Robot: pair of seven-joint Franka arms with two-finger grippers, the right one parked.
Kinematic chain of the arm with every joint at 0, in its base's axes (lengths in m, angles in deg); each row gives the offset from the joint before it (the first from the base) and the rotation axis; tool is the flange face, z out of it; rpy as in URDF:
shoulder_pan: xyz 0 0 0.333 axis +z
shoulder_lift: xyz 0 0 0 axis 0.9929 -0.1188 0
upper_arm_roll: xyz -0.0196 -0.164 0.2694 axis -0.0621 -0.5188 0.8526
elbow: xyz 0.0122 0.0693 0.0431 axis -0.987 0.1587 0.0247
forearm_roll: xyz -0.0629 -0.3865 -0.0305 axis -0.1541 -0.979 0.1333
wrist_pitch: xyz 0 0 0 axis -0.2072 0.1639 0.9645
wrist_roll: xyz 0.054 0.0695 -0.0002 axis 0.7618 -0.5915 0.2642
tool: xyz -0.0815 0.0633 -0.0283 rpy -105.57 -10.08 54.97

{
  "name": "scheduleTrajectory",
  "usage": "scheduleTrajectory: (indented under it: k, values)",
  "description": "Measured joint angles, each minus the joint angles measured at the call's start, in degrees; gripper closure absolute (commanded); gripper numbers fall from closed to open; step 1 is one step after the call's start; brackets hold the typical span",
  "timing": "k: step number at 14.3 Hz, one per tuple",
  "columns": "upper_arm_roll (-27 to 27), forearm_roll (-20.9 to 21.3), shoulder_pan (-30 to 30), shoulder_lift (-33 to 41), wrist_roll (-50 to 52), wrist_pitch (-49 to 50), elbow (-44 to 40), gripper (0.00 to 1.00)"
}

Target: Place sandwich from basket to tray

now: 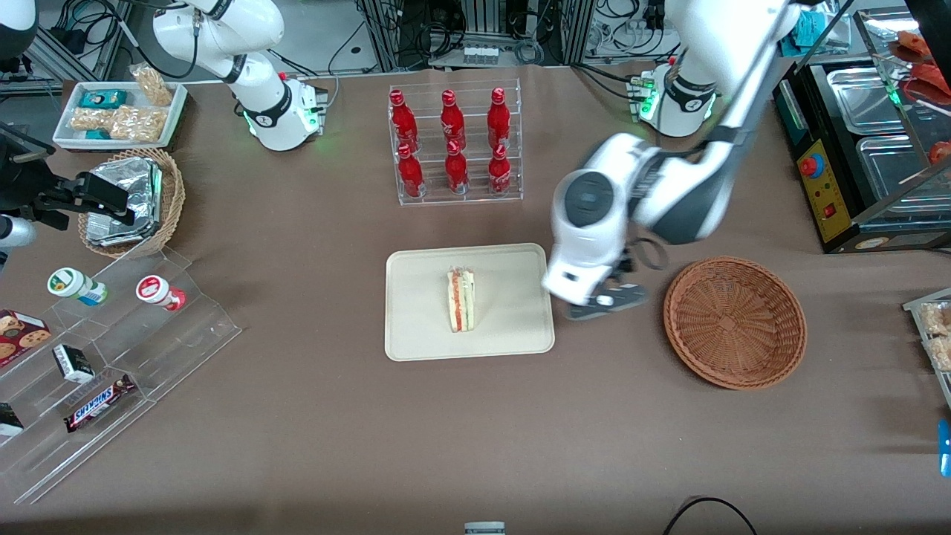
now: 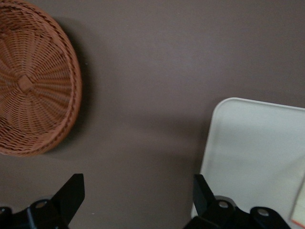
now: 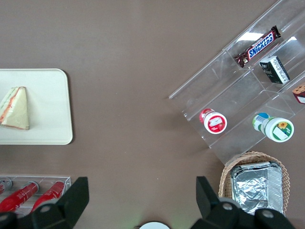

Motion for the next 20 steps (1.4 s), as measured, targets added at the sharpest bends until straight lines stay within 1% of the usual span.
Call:
scheduleTrajectory:
  k: [1, 4, 8, 11, 14, 18, 20]
  values:
    - [0.0, -1.5, 2.3, 2.4, -4.4, 0.7, 1.8, 0.00]
    - [0.0, -5.7, 7.1, 8.6, -17.4, 7.4, 4.2, 0.00]
    - [0.0, -9.2, 12.2, 14.7, -31.6, 14.0, 4.4, 0.00]
    - [0.8, -12.2, 15.9, 19.2, -41.1, 17.0, 4.3, 0.00]
    - [5.1, -12.8, 16.6, 21.7, -45.7, 17.9, 2.0, 0.00]
    - [10.7, -12.9, 16.7, 21.9, -46.8, 18.2, -1.7, 0.00]
    - [12.3, -13.0, 16.7, 22.0, -47.0, 18.2, -2.7, 0.00]
